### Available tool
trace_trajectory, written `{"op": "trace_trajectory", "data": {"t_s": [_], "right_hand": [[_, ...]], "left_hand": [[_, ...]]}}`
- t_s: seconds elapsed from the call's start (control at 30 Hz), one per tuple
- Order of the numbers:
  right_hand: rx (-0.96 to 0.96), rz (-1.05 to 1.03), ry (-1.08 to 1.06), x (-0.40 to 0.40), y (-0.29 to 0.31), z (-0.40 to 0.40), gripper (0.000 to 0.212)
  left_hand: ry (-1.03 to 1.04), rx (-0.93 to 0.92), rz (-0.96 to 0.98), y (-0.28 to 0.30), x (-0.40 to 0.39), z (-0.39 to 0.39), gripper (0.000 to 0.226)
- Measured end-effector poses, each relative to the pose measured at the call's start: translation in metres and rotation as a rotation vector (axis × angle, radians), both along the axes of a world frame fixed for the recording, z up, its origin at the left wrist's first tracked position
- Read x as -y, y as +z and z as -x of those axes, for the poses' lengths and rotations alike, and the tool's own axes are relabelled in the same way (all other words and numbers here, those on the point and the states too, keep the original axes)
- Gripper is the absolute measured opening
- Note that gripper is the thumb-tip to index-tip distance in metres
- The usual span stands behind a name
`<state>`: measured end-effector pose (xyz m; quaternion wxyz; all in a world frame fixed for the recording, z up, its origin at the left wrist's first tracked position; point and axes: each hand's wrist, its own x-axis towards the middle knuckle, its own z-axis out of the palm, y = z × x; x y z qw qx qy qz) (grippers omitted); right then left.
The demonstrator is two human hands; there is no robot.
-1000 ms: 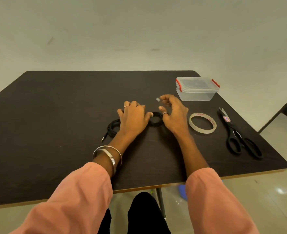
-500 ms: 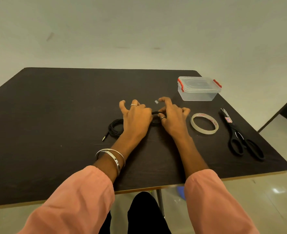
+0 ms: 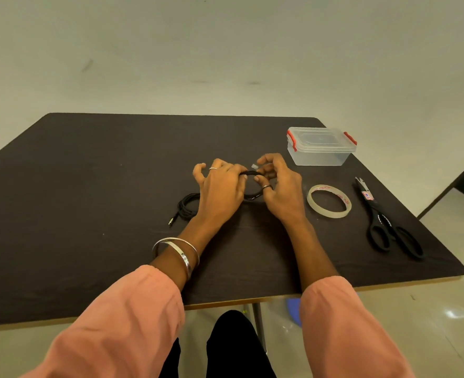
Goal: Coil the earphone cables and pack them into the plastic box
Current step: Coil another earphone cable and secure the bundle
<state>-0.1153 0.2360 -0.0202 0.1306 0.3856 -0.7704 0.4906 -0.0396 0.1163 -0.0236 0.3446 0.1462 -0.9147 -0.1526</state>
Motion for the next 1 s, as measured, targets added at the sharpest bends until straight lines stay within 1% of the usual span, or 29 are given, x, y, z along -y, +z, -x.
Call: {"op": "trace_trajectory", "data": {"t_s": [0.1, 0.2, 0.33, 0.4, 0.47, 0.57, 0.7, 1.0], "right_hand": [[0.005, 0.017, 0.034, -0.001, 0.000, 0.000, 0.032], [-0.010, 0.018, 0.064, -0.003, 0.002, 0.000, 0.030], [0.032, 0.081, 0.131, -0.006, 0.004, -0.004, 0.023], [0.052, 0.151, 0.129, -0.006, 0.006, -0.006, 0.018], [0.057, 0.212, 0.107, -0.006, 0.008, -0.006, 0.018], [0.034, 0.210, 0.044, -0.005, 0.008, -0.005, 0.017], [0.013, 0.208, 0.042, -0.003, 0.007, -0.004, 0.006], [0.034, 0.203, 0.074, -0.005, 0.008, -0.003, 0.020]], "left_hand": [[-0.036, -0.058, -0.034, 0.003, 0.002, -0.002, 0.023], [-0.094, -0.064, -0.057, 0.005, 0.006, -0.003, 0.025], [-0.144, -0.076, -0.095, 0.007, 0.012, -0.005, 0.026], [-0.173, -0.095, -0.114, 0.007, 0.014, -0.004, 0.026], [-0.221, -0.142, -0.146, 0.007, 0.016, -0.003, 0.026], [-0.269, -0.184, -0.202, 0.009, 0.013, -0.006, 0.024], [-0.333, -0.186, -0.245, 0.011, 0.011, -0.008, 0.025], [-0.363, -0.179, -0.419, 0.011, 0.007, -0.009, 0.025]]}}
